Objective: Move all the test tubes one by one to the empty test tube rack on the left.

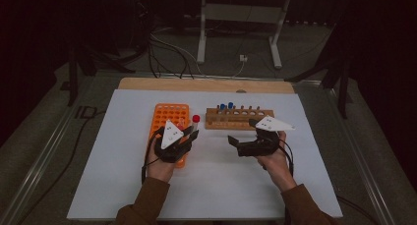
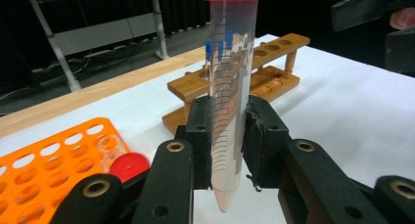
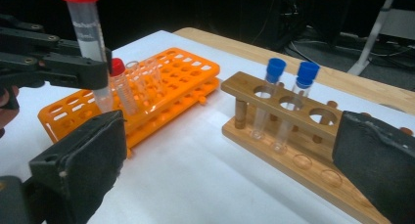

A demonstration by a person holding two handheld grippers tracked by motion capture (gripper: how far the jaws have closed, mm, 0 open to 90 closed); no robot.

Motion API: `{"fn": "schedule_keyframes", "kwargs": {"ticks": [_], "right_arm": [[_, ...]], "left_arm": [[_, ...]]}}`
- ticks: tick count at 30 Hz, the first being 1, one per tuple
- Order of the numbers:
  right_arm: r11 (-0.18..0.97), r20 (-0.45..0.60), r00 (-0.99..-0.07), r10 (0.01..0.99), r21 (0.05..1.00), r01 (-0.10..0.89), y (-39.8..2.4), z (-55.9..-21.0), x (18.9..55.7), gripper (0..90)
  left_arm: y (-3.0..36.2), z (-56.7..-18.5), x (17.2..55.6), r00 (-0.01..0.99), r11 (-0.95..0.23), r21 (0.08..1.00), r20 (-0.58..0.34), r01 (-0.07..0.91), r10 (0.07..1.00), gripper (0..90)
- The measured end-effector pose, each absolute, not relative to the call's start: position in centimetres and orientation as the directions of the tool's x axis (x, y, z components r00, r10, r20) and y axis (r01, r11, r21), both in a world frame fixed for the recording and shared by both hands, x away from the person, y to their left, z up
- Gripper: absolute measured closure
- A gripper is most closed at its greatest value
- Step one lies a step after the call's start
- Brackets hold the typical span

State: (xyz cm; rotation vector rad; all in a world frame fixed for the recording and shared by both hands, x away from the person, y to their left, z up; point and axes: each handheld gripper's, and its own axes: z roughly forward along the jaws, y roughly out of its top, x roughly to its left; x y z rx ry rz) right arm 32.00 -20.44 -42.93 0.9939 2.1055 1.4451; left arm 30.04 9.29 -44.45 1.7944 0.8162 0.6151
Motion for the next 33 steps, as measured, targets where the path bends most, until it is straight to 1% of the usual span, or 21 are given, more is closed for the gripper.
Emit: {"fn": "schedule_keyframes", "kwargs": {"ticks": [2,12,20,27,33], "right_arm": [[0.217,0.054,-0.659,0.75,0.921,0.323,-20.8,-43.0,31.9,0.0],[0.175,0.08,-0.635,0.768,0.928,0.328,-22.3,-43.4,31.4,0.1],[0.168,0.083,-0.626,0.775,0.929,0.331,-22.9,-43.6,31.3,0.0],[0.164,0.083,-0.627,0.775,0.931,0.326,-23.0,-43.6,31.2,0.1],[0.164,0.084,-0.628,0.774,0.931,0.326,-23.1,-43.7,31.2,0.1]], "left_arm": [[9.7,-44.5,30.0,0.63,-0.24,0.94,0.036,0.241,0.776,75.3],[11.4,-45.5,29.9,0.593,-0.224,0.941,0.032,0.254,0.805,75.3],[11.8,-46.6,29.5,0.566,-0.203,0.948,0.029,0.247,0.824,75.3],[11.8,-47.7,29.7,0.549,-0.21,0.942,0.033,0.263,0.835,75.3],[12.0,-48.2,29.6,0.541,-0.196,0.942,0.018,0.273,0.841,75.2]]}}
